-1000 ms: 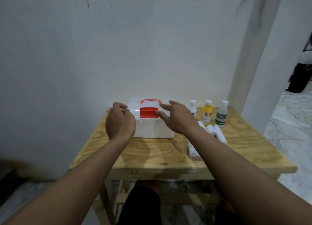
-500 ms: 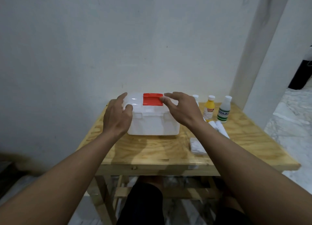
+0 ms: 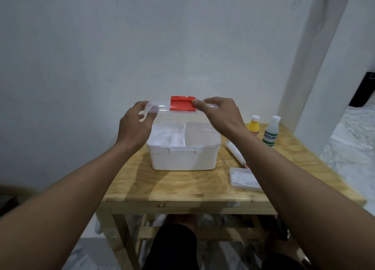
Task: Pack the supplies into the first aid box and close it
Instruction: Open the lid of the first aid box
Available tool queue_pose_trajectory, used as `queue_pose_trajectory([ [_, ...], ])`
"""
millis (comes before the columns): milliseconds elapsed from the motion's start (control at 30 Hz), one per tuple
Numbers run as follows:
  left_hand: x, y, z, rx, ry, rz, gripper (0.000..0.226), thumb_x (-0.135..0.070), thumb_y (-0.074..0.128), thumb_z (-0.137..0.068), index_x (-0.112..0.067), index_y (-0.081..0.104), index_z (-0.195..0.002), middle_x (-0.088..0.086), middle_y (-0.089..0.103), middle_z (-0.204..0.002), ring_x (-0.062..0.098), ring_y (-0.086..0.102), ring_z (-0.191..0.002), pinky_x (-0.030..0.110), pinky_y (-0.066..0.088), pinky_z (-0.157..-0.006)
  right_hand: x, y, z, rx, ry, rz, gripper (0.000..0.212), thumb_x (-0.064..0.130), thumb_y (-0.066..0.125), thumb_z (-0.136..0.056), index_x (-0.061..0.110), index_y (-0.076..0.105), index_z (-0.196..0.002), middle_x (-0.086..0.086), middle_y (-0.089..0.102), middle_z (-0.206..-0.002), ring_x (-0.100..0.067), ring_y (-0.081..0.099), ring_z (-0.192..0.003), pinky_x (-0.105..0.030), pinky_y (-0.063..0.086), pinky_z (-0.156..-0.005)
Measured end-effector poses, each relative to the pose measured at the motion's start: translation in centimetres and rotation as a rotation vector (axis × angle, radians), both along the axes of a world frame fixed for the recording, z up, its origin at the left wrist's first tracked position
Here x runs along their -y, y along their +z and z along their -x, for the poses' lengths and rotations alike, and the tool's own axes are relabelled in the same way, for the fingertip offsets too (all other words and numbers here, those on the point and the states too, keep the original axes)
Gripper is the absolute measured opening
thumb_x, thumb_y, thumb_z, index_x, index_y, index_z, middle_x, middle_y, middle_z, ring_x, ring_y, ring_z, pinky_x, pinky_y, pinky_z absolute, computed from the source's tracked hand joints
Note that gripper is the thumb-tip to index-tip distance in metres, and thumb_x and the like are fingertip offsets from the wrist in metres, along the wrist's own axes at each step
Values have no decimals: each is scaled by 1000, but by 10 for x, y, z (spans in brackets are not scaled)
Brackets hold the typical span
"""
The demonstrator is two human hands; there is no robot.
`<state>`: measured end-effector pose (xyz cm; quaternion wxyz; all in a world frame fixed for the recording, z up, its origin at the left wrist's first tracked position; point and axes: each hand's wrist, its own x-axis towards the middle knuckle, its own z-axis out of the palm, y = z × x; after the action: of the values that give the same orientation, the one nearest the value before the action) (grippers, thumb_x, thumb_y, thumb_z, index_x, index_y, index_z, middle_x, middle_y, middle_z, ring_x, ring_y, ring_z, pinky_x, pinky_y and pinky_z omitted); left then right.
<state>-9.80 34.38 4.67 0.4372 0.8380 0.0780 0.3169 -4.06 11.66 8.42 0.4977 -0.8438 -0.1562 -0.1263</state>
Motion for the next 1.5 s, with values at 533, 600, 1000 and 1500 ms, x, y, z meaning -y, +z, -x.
queue_pose_trajectory([
  [533,-9,41,-58,-237,-4,374,58,-67,44,-94,-17,63,-117,2,69,-110,23,68,-99,39,59,-80,7,-27,-28,-199,64,43,67,17,45,-100,19,15,-160,-7,33,-160,-22,36,-143,-34,31,-111],
  [600,-10,36,-60,-225,-5,384,50,-56,57,-93,-19,56,-126,3,69,-115,22,68,-101,44,59,-87,8,-31,-28,-194,52,117,70,14,44,-100,18,7,-160,-8,31,-160,-24,35,-143,-31,31,-107],
  [1000,-19,5,-61,-515,-93,356,34,13,56,-85,-18,58,-98,7,56,-107,29,60,-103,34,45,-85,8,-42,-24,-204,49,426,61,16,36,-104,7,12,-159,-15,33,-158,-31,39,-139,-33,35,-99],
  [1500,-17,0,-50,-556,-93,293,52,-41,65,-94,-9,60,-135,12,63,-130,35,62,-114,48,49,-103,2,-41,-25,-260,-27,281,40,19,47,-103,-4,56,-135,-15,57,-140,-30,51,-130,-30,40,-96],
])
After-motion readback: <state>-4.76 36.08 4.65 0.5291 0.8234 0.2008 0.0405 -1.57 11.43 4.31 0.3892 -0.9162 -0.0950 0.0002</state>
